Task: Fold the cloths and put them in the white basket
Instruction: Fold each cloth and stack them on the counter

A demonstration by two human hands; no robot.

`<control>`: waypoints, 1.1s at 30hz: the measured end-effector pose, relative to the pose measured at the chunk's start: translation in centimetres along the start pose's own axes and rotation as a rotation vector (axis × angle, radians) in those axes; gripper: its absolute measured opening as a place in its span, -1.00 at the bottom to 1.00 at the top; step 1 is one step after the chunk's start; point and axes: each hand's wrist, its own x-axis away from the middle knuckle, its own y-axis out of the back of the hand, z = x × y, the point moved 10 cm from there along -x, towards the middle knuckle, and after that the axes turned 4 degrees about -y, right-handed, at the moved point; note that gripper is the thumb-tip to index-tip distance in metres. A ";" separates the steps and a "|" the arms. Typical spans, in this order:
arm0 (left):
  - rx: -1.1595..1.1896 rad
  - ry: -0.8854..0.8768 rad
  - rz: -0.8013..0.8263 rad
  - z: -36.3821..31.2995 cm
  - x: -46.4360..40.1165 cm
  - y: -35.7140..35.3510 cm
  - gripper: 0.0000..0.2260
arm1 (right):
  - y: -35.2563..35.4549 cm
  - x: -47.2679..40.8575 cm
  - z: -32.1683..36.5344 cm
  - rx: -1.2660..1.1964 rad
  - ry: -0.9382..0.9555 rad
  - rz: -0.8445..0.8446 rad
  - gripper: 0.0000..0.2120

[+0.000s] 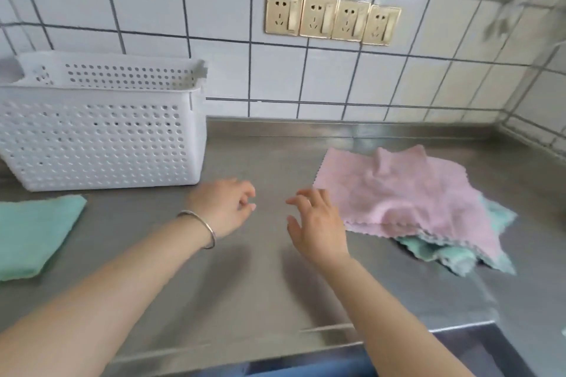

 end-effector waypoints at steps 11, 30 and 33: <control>-0.034 -0.050 0.192 -13.0 -6.7 -11.5 -0.59 | 3.3 3.0 -17.6 0.323 -0.132 0.096 -0.78; 0.190 0.018 -0.247 -11.0 -8.8 -2.9 -0.79 | 7.9 -1.6 -19.5 0.521 -0.190 0.038 -0.71; 0.144 -0.025 -0.374 -10.1 -7.6 1.8 -0.71 | 12.4 -2.3 -20.2 0.320 -0.334 -0.076 -0.88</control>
